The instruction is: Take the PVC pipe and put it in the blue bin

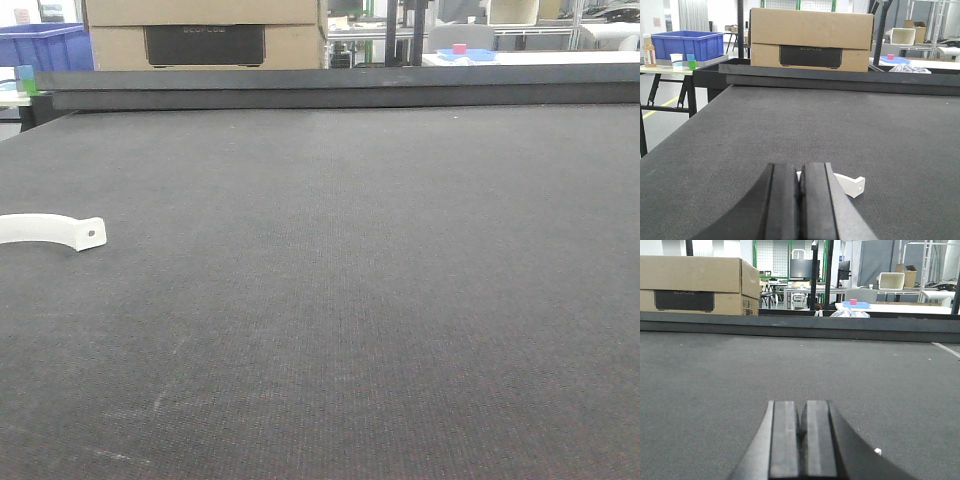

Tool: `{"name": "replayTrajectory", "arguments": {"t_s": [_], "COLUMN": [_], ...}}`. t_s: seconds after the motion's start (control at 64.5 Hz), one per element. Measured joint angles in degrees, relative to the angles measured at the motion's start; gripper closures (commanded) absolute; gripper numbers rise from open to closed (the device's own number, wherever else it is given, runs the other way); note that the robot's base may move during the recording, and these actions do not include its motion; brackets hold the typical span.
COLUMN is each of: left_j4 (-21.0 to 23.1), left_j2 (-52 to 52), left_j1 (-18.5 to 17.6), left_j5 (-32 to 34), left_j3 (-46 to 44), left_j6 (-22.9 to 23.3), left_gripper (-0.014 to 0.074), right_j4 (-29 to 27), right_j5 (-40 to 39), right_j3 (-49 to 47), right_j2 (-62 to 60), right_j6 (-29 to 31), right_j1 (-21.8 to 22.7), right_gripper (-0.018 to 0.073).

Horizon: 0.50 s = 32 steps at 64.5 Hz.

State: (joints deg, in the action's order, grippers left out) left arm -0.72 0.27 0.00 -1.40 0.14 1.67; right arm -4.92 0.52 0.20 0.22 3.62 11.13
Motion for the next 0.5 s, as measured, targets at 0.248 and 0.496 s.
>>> {"name": "replayTrajectory", "arguments": {"t_s": [0.248,0.496], "left_j4": [0.0,0.0], "left_j2": [0.0,0.0], "left_j1": [0.0,0.0], "left_j5": [0.1,0.3], "left_j3": [0.0,0.0], "left_j6": [0.0,0.0], "left_gripper": [0.0707,0.0707], "right_j4": [0.0,0.0], "right_j5": [0.0,0.0], "right_j3": [0.0,0.0], "right_j2": [0.0,0.0], "right_j6": [0.0,0.0], "right_j1": [0.0,0.0], "right_gripper": [0.0727,0.0727]}}
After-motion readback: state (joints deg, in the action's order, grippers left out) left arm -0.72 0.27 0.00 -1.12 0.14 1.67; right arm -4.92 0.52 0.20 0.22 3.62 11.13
